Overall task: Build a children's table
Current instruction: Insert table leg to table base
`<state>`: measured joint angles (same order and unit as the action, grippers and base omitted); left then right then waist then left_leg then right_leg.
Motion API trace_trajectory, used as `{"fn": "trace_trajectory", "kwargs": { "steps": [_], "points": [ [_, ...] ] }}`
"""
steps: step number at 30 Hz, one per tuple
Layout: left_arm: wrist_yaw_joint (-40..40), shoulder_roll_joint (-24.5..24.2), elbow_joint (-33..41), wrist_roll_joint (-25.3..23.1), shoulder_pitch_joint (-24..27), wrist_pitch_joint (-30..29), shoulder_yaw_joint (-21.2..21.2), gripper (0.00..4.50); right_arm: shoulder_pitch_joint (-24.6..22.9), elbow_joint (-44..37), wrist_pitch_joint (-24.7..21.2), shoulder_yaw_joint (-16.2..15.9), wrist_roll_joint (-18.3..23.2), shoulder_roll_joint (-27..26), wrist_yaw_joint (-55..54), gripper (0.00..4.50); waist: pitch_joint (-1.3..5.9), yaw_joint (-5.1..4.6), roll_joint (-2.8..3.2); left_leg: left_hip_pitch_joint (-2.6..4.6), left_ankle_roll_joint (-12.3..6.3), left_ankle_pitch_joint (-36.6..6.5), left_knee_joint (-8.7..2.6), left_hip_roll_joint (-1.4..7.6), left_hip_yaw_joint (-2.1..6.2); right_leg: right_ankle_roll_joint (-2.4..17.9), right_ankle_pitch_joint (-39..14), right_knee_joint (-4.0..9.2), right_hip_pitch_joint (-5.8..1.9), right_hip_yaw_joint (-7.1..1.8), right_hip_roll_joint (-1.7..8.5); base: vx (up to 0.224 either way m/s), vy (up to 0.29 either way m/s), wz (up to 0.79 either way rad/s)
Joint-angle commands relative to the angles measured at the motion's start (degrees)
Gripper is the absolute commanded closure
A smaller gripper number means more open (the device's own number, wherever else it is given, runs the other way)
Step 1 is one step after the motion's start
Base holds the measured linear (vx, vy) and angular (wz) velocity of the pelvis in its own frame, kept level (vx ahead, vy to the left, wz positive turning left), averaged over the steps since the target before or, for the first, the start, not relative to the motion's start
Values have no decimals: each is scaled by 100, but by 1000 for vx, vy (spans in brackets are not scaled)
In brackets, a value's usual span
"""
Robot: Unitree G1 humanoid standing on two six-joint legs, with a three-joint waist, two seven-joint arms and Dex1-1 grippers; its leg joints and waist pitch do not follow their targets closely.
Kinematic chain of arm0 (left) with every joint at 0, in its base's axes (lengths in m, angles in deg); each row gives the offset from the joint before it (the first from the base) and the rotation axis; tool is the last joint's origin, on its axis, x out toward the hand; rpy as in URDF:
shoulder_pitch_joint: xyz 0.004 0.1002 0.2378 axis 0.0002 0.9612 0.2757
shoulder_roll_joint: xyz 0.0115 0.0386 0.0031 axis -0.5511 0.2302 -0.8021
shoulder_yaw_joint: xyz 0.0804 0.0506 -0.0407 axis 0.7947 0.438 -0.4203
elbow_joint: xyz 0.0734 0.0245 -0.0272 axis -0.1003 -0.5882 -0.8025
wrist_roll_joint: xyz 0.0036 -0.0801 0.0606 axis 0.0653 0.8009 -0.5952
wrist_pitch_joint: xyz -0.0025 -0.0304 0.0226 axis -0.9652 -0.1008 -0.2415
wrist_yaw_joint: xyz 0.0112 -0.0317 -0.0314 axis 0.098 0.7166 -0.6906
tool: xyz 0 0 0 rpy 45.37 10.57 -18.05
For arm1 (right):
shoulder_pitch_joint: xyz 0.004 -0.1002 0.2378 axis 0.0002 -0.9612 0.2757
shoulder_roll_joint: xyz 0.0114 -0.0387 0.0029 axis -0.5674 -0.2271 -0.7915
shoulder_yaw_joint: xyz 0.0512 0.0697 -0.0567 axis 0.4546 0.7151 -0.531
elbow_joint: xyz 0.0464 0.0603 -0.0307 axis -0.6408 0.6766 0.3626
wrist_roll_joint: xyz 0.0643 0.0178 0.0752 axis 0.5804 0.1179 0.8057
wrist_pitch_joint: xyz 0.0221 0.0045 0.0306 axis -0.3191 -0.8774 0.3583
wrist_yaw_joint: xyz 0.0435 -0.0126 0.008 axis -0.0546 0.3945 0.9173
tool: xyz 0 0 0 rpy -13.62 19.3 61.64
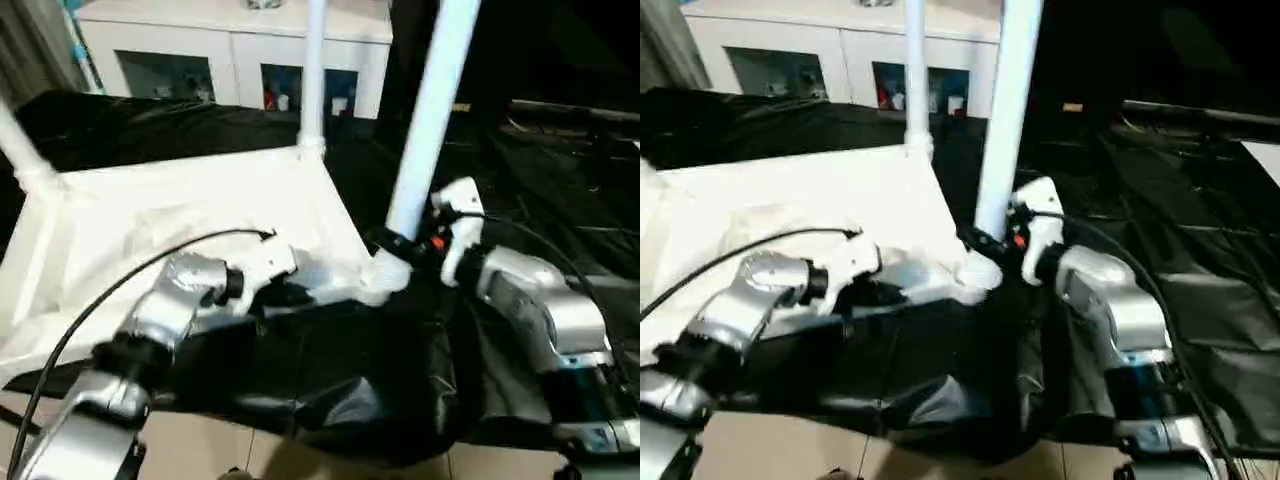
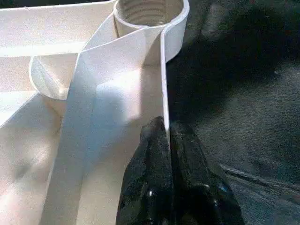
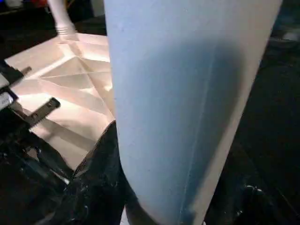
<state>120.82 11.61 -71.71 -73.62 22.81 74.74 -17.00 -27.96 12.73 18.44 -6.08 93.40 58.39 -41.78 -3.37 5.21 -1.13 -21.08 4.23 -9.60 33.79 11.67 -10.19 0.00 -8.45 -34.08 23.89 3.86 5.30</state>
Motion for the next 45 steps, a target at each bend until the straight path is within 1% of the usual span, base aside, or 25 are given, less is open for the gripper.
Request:
{"fn": "trace_trajectory", "kwargs": {
  "steps": [1, 2, 4, 8, 10, 12, 16, 17, 18, 21, 25, 27, 31, 32, 34, 35, 36, 37, 38, 39, 40, 41, 43, 44, 45],
  "points": [
    [132, -45, -53, -258, 180, -148, 333, 450, 180, 95, -94, 14, 88, 11, 63, 266, 390, -5, -37, 75, 60, -1621, -454, 122, 19, 936, -2075, 397, -266, -219, 276, 0, 0, 0],
    [127, -53, -28, -271, 179, -156, 355, 450, 253, 236, -65, -31, 49, 17, 113, 266, 389, -4, -46, 77, 82, -1642, -454, 122, 21, 913, -2129, 402, -260, -216, 282, 0, 0, 0],
    [98, -79, 34, -290, 183, -166, 382, 450, 302, 377, -28, -79, 10, 20, 148, 266, 391, -2, -43, 76, 95, -1642, -451, 118, 19, 884, -2143, 409, -262, -221, 286, 0, 0, 0],
    [25, -94, 144, -296, 184, -227, 373, 450, 367, 590, -41, -123, -15, 9, 211, 266, 411, 5, -58, 65, 85, -1521, -443, 115, 16, 928, -1926, 378, -278, -220, 281, 0, 0, 0],
    [16, -96, 169, -282, 172, -248, 353, 450, 379, 709, -36, -215, -90, 39, 272, 266, 415, 4, -68, 55, 72, -1455, -438, 114, 15, 961, -1818, 363, -286, -218, 277, 0, 0, 0],
    [-3, -98, 172, -282, 166, -250, 342, 450, 386, 767, -52, -244, -128, 40, 287, 266, 410, 1, -55, 60, 73, -1465, -442, 115, 15, 972, -1804, 361, -280, -216, 271, 0, 0, 0],
    [-15, -118, 214, -269, 172, -272, 339, 450, 432, 975, 81, -289, -215, 11, 300, 266, 406, 0, -58, 72, 104, -1568, -440, 113, 14, 953, -1945, 383, -269, -218, 281, 0, 0, 0],
    [-16, -121, 209, -262, 165, -269, 334, 450, 457, 1064, 148, -266, -210, -24, 282, 266, 412, 3, -44, 71, 119, -1572, -443, 114, 18, 943, -1923, 381, -274, -219, 279, 0, 0, 0],
    [-21, -126, 213, -253, 161, -275, 335, 450, 479, 1137, 200, -250, -205, -50, 273, 266, 415, -9, -53, 68, 129, -1601, -446, 115, 20, 953, -1887, 379, -273, -216, 277, 0, 0, 0],
    [-29, -132, 224, -227, 154, -291, 327, 450, 555, 1425, 323, -150, -165, -166, 226, 266, 419, -22, -54, 79, 161, -1703, -450, 114, 24, 1004, -1860, 378, -267, -210, 266, 0, 0, 0],
    [-48, -132, 219, -216, 145, -291, 319, 450, 615, 1840, 455, 21, -81, -298, 198, 266, 421, -23, -60, 85, 168, -1755, -454, 116, 26, 1009, -1866, 375, -268, -210, 266, 0, 0, 0],
    [-64, -131, 211, -212, 135, -292, 311, 450, 622, 1984, 508, 81, -23, -332, 230, 266, 416, -24, -64, 84, 164, -1798, -455, 116, 27, 1003, -1955, 389, -264, -211, 275, 0, 0, 0],
    [-91, -136, 197, -186, 132, -290, 283, 450, 488, 2053, 542, 263, 188, -391, 368, 266, 422, -19, -65, 90, 160, -1825, -459, 121, 30, 996, -1957, 391, -269, -209, 277, 0, 0, 0],
    [-104, -134, 184, -175, 128, -290, 269, 450, 406, 2081, 560, 364, 274, -428, 396, 266, 422, -19, -47, 87, 158, -1831, -459, 118, 30, 998, -1927, 394, -270, -210, 269, 0, 0, 0],
    [-126, -128, 161, -164, 122, -283, 251, 450, 278, 2119, 615, 448, 341, -472, 415, 266, 437, -11, -58, 82, 137, -1786, -453, 118, 28, 1024, -1834, 384, -283, -210, 276, 0, 0, 0],
    [-145, -121, 138, -158, 114, -278, 240, 450, 110, 2130, 718, 485, 362, -513, 435, 266, 432, -6, -13, 86, 148, -1793, -457, 119, 33, 1063, -1755, 376, -275, -206, 268, 0, 0, 0],
    [-145, -121, 138, -158, 114, -278, 240, 450, 110, 2130, 718, 485, 362, -513, 435, 266, 440, -8, -27, 85, 141, -1784, -455, 119, 26, 1074, -1707, 379, -280, -207, 267, 0, 0, 0],
    [-159, -113, 97, -149, 91, -268, 227, 450, -72, 2145, 864, 519, 359, -566, 427, 266, 432, -3, 7, 87, 148, -1809, -459, 119, 31, 1091, -1703, 377, -273, -207, 269, 0, 0, 0],
    [-159, -112, 94, -149, 89, -267, 226, 450, -84, 2145, 873, 521, 358, -570, 426, 266, 427, -10, 11, 80, 151, -1874, -464, 115, 28, 1086, -1701, 396, -276, -204, 262, 0, 0, 0],
    [-163, -109, 76, -144, 77, -262, 219, 450, -146, 2152, 930, 538, 352, -592, 411, 266, 430, -12, 19, 91, 160, -1945, -469, 109, 42, 1080, -1812, 389, -283, -194, 257, 0, 0, 0],
    [-163, -110, 54, -143, 63, -253, 215, 450, -245, 2135, 1040, 529, 320, -612, 380, 266, 432, -2, 77, 97, 175, -1967, -473, 110, 46, 1078, -1825, 394, -277, -195, 263, 0, 0, 0],
    [-166, -113, 4, -148, 34, -232, 210, 450, -412, 2075, 1241, 487, 254, -641, 346, 266, 416, -15, 55, 95, 172, -2090, -475, 108, 38, 1036, -1926, 434, -266, -195, 259, 0, 0, 0],
    [-164, -115, -28, -150, 14, -218, 207, 450, -502, 2025, 1395, 440, 167, -651, 319, 266, 415, -16, 49, 108, 165, -2232, -484, 100, 51, 956, -2234, 456, -269, -185, 262, 0, 0, 0],
    [-164, -118, -50, -154, -3, -209, 207, 450, -570, 1966, 1520, 370, 73, -644, 318, 266, 407, -12, 123, 118, 184, -2352, -488, 101, 61, 902, -2417, 490, -247, -183, 270, 0, 0, 0],
    [-166, -121, -66, -159, -18, -202, 207, 450, -635, 1885, 1628, 315, 4, -646, 301, 266, 406, -23, 102, 122, 185, -2409, -488, 100, 63, 871, -2495, 502, -242, -177, 264, 0, 0, 0]
  ]
}}
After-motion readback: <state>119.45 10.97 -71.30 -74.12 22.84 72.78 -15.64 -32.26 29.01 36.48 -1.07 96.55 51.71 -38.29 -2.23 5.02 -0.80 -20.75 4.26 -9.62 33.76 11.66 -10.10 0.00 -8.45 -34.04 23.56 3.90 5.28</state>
